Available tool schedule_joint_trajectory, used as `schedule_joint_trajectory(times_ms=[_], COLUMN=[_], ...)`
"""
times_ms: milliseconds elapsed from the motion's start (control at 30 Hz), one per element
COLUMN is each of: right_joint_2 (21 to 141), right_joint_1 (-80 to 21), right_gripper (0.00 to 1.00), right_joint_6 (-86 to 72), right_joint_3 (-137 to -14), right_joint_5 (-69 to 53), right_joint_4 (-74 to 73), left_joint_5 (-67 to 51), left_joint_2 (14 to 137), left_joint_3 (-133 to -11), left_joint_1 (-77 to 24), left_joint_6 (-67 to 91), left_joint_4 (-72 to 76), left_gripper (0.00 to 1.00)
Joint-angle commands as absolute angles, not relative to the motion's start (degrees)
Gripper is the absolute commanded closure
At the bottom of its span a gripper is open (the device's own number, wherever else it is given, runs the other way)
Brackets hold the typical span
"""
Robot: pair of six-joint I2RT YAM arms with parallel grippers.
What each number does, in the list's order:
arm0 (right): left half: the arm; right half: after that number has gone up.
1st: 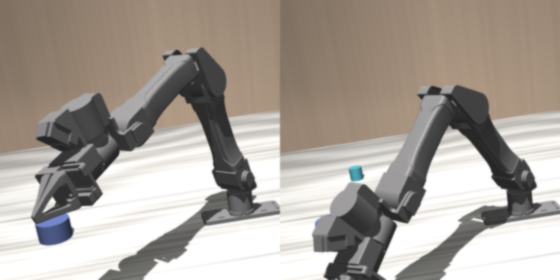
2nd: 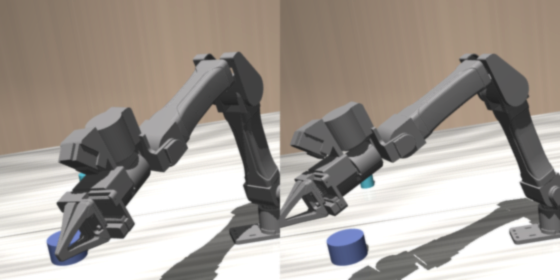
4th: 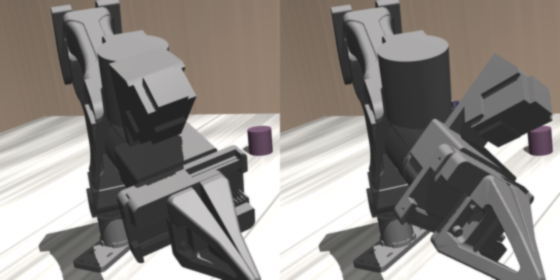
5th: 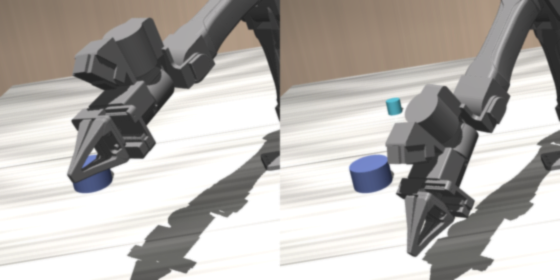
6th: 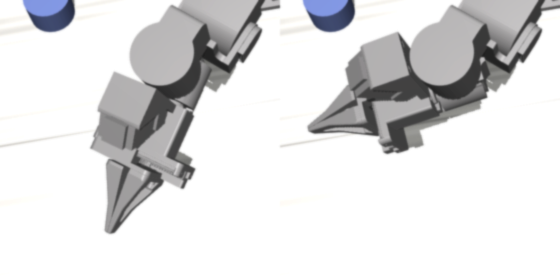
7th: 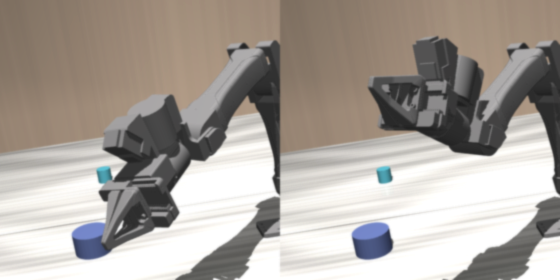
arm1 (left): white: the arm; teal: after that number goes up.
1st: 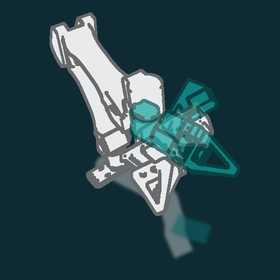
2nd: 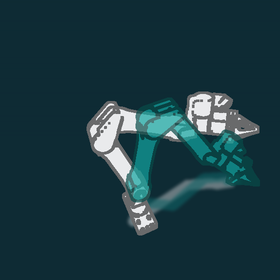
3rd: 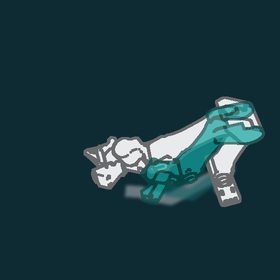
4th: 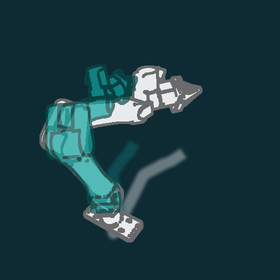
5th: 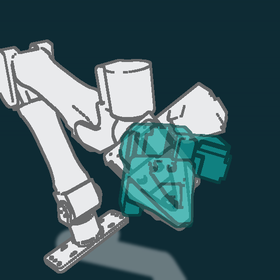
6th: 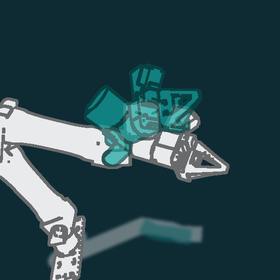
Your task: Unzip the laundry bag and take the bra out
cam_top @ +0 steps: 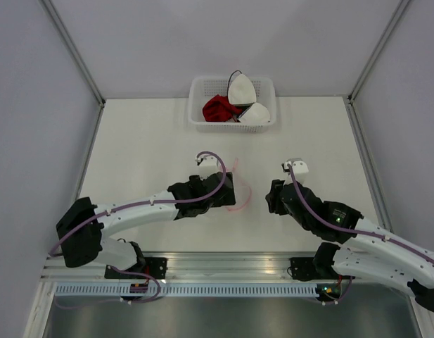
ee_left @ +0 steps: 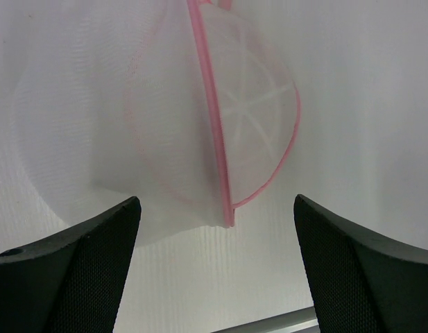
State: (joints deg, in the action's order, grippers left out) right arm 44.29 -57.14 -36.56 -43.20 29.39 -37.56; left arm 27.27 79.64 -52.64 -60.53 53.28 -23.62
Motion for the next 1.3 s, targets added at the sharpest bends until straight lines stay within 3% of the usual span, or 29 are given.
schedule_joint_trajectory(times_ms=[0, 433, 633, 733, 833, 933, 1067, 1267], right_joint_2=[44.5, 44.6, 44.0, 43.6, 43.2, 42.9, 42.2, 41.5], right_joint_1=[-57.1, -57.0, -57.0, -57.0, -57.0, -57.0, -57.0, -57.1], right_gripper=[0.50, 0.50, 0.50, 0.51, 0.51, 0.52, 0.52, 0.53], right_joint_6=[-37.2, -37.4, -37.9, -38.1, -38.2, -38.4, -38.6, -38.9], right_joint_3=[-42.1, -41.6, -41.0, -40.8, -40.5, -40.3, -40.2, -39.7], right_joint_5=[29.5, 28.7, 28.3, 28.3, 28.0, 27.5, 27.2, 26.8], right_joint_4=[-38.0, -37.5, -37.4, -37.5, -37.4, -37.4, -37.4, -37.4], left_joint_5=[32.8, 34.2, 32.7, 31.5, 30.5, 29.4, 28.2, 26.5], left_joint_2=[80.8, 94.0, 95.5, 94.8, 94.4, 95.2, 95.5, 92.2], left_joint_3=[-56.7, -58.5, -56.4, -53.3, -50.4, -48.9, -46.8, -46.0], left_joint_1=[-61.6, -61.2, -61.2, -61.2, -61.0, -60.6, -59.4, -53.0], left_joint_6=[54.4, 55.7, 55.9, 54.9, 54.4, 53.9, 53.9, 50.3], left_joint_4=[-27.1, -26.8, -23.4, -17.9, -12.8, -9.3, -5.6, -4.0], left_gripper=[0.06, 0.03, 0.09, 0.19, 0.36, 0.57, 0.98, 0.98])
